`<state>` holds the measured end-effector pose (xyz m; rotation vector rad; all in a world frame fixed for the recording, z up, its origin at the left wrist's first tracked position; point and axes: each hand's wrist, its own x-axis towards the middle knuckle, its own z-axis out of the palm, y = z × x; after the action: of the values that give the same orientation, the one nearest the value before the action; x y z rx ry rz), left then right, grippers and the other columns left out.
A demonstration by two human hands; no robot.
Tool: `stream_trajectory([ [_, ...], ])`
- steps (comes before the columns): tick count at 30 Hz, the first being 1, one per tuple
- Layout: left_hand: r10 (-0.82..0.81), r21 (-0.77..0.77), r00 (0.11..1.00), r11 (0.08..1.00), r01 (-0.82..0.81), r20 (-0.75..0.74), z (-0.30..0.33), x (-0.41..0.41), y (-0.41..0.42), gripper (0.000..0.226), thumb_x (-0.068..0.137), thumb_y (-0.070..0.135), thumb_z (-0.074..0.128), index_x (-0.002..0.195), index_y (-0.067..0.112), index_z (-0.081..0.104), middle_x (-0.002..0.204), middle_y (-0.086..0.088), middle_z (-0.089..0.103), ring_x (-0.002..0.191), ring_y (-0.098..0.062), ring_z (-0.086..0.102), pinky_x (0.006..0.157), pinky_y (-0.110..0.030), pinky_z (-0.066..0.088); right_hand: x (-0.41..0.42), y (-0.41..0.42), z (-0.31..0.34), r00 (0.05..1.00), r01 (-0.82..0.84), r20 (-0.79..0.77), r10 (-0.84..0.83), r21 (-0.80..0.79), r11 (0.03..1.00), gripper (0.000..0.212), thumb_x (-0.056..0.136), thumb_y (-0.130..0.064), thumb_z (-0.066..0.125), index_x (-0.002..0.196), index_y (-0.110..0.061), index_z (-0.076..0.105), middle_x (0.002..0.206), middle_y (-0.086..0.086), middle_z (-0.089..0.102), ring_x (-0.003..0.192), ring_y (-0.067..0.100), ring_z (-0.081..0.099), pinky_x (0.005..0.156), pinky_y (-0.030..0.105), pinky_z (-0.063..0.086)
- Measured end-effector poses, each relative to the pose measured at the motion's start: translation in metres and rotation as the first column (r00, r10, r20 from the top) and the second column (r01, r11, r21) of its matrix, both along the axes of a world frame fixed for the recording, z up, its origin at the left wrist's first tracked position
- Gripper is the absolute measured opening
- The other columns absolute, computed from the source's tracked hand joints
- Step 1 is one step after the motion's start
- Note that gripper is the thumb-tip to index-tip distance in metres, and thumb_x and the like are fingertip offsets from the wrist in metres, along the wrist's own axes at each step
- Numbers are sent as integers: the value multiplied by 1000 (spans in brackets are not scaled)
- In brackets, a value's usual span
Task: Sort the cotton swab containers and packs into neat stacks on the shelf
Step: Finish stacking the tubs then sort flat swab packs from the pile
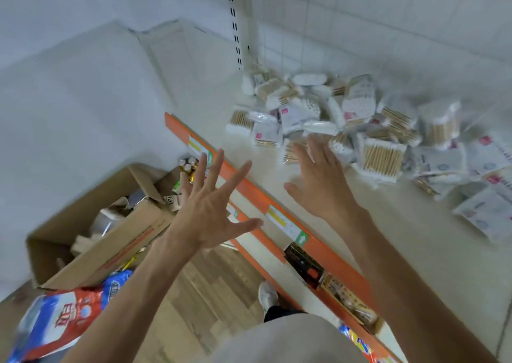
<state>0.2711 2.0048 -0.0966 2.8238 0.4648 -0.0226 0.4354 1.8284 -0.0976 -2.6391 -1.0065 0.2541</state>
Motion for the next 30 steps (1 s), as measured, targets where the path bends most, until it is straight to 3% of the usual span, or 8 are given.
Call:
stream_trajectory([
  [5, 12, -21, 998, 1000, -13, -56, -2, 40, 24, 95, 72, 91, 43, 146, 65, -10, 165, 4, -24, 149, -25, -30, 116, -70, -6, 26, 34, -10, 980, -30, 191, 55, -129, 991, 87, 92, -39, 60, 157, -12, 10, 166, 16, -14, 151, 34, -20, 123, 49, -9],
  [11, -43, -39, 996, 998, 40, -81, -14, 64, 54, 94, 70, 92, 35, 148, 62, -9, 166, 3, -19, 149, -24, -31, 117, -68, -9, 30, 51, -23, 968, 3, 249, 40, -171, 985, 83, 93, -47, 56, 157, -8, 19, 166, 18, -7, 152, 29, -20, 123, 56, -6],
  [16, -157, 4, 987, 988, 157, -45, -21, 100, 70, 87, 84, 78, 45, 152, 56, -5, 168, 0, -10, 152, -25, -21, 120, -61, -7, 32, 50, -27, 960, 53, 279, 11, -219, 974, 82, 97, -59, 43, 159, -13, 17, 167, 15, -11, 151, 26, -24, 122, 57, -8],
  [21, -340, 12, 939, 940, 340, 57, -30, 143, 81, 83, 87, 72, 51, 155, 49, 9, 167, -3, -14, 152, -26, -21, 122, -55, -4, 29, 55, -30, 947, 195, 303, -111, -263, 945, 79, 98, -64, 32, 160, -19, 15, 166, 11, -17, 150, 25, -28, 120, 61, -9],
  [27, -459, 15, 882, 888, 460, 101, -50, 166, 100, 80, 81, 77, 31, 155, 48, 20, 167, -1, -8, 153, -30, -15, 120, -60, 5, 14, 71, -33, 920, 326, 318, -229, -295, 898, 77, 99, -60, 32, 160, -16, 15, 169, 9, -5, 153, 28, -18, 120, 62, -4],
  [30, -499, -4, 859, 864, 503, 116, -53, 172, 105, 69, 89, 62, 47, 153, 42, 31, 167, -2, -5, 153, -32, -13, 120, -62, 7, 3, 75, -33, 906, 404, 248, -342, -271, 874, 74, 100, -58, 30, 161, -22, 8, 168, 10, -7, 153, 32, -18, 120, 62, -6],
])
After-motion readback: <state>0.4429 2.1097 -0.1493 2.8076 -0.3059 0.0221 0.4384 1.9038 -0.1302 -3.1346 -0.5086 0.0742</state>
